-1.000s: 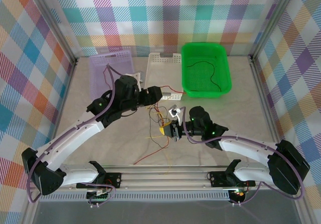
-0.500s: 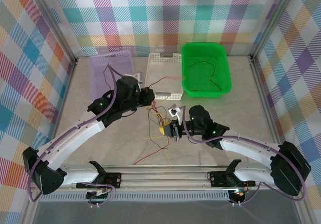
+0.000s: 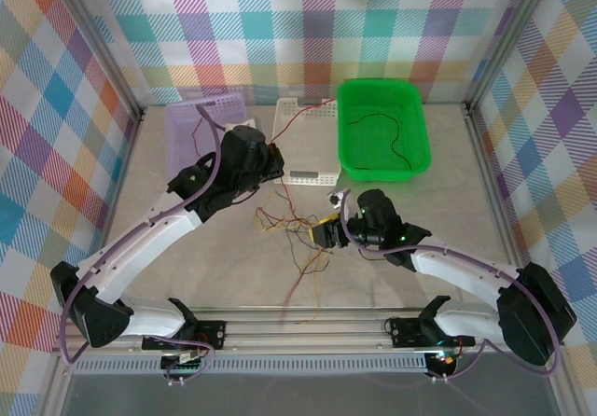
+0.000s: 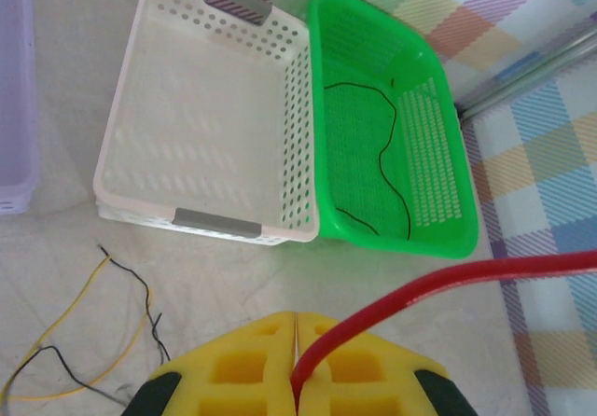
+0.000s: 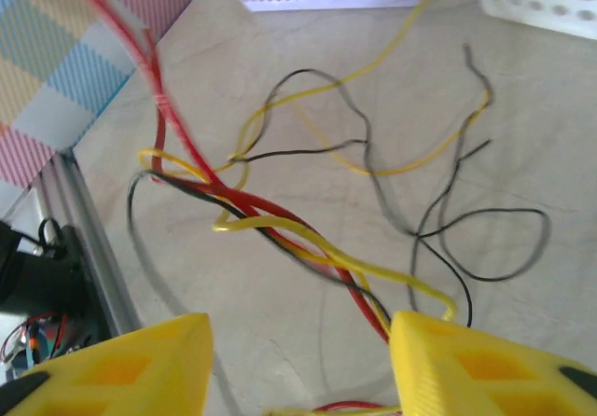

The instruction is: Untangle the cables

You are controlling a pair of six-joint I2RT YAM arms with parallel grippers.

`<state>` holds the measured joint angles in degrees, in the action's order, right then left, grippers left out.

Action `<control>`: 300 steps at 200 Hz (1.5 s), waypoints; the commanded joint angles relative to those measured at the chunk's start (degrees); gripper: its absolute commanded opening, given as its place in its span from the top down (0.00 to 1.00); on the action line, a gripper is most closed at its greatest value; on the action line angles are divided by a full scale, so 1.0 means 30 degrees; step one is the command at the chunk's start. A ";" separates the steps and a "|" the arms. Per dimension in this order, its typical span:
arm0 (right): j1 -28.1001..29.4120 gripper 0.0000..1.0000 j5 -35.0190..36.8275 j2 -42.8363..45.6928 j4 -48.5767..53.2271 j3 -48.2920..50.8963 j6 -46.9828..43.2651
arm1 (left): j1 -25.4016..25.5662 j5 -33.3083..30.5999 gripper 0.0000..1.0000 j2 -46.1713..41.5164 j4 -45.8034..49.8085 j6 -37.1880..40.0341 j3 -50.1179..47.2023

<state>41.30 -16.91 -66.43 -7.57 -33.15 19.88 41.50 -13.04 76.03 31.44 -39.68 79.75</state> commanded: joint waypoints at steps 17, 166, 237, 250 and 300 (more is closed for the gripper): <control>-0.0055 0.42 -0.0224 0.1746 -0.0028 0.0594 0.0051 | -0.0007 -0.0254 1.00 0.0480 0.0296 -0.0622 0.1526; -0.0026 0.44 0.3549 -0.2679 0.1660 0.0666 0.2540 | -0.3905 -0.0461 1.00 0.1907 0.4725 0.2995 0.8114; 0.0091 0.68 0.4055 -0.5923 0.1036 -0.1031 0.2514 | -0.8802 0.2021 1.00 0.3226 0.4940 0.4469 0.8155; 0.0117 0.81 0.4246 -0.6229 0.1253 -0.1460 0.2362 | -0.9277 0.2221 1.00 0.3408 0.4788 0.4555 0.7930; 0.0084 1.00 0.5375 -0.3995 0.3450 -0.2832 0.0749 | -1.0829 0.3225 1.00 0.4370 0.4109 0.4825 0.6876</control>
<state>41.32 -3.05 -84.03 -1.19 -39.07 25.43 11.00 -5.52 87.50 45.54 -27.11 101.51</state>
